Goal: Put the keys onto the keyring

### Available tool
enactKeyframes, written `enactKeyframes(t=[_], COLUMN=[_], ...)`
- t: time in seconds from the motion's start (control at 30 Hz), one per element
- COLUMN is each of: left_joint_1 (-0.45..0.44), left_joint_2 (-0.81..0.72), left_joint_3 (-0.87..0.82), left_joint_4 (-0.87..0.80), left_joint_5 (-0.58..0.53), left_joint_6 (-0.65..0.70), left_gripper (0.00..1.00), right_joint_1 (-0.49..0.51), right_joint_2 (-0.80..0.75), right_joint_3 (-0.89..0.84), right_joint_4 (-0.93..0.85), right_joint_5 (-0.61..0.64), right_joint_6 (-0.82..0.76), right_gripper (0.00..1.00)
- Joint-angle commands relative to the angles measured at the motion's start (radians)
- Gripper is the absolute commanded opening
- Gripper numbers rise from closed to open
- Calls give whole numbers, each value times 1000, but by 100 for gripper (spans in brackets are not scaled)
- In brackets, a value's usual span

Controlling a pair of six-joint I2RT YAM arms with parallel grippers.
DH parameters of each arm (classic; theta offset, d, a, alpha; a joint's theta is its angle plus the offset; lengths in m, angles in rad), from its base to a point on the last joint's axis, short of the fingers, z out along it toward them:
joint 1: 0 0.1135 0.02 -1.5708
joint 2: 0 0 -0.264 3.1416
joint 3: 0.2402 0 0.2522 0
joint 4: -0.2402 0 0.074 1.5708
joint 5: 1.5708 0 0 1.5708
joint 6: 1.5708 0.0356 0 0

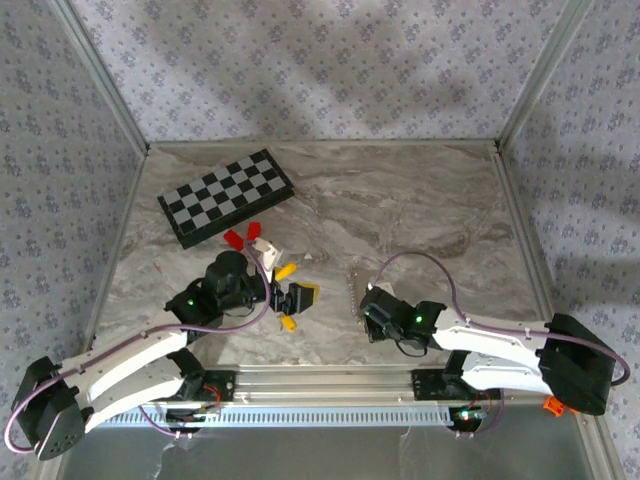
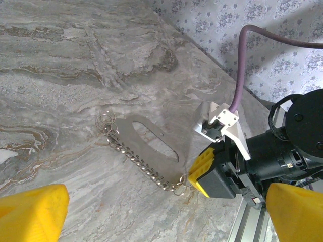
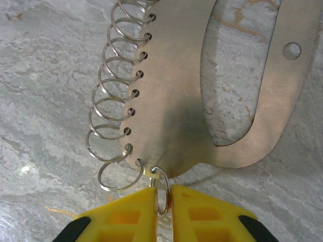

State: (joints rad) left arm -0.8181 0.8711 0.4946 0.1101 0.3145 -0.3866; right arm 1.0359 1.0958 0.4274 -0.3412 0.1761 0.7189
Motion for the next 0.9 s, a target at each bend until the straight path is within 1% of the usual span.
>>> enactKeyframes(t=[0.0, 0.37, 0.7, 0.87], left_joint_1=[7, 7, 7, 5], left_joint_2=[-19, -22, -24, -27], left_joint_3=[18, 14, 14, 15], left_joint_4=[38, 38, 32, 27], left_joint_5=[9, 9, 8, 7], left_joint_6=[-9, -9, -6, -6], left_gripper=[100, 100, 100, 100], right_joint_1=[-4, -11, -9, -7], right_joint_2=[16, 23, 2, -41], right_joint_3=[7, 6, -10, -23], right_joint_4=[-26, -7, 21, 17], right_joint_5=[16, 14, 17, 26], right_joint_6=[13, 4, -24, -29], right_gripper=[16, 16, 7, 5])
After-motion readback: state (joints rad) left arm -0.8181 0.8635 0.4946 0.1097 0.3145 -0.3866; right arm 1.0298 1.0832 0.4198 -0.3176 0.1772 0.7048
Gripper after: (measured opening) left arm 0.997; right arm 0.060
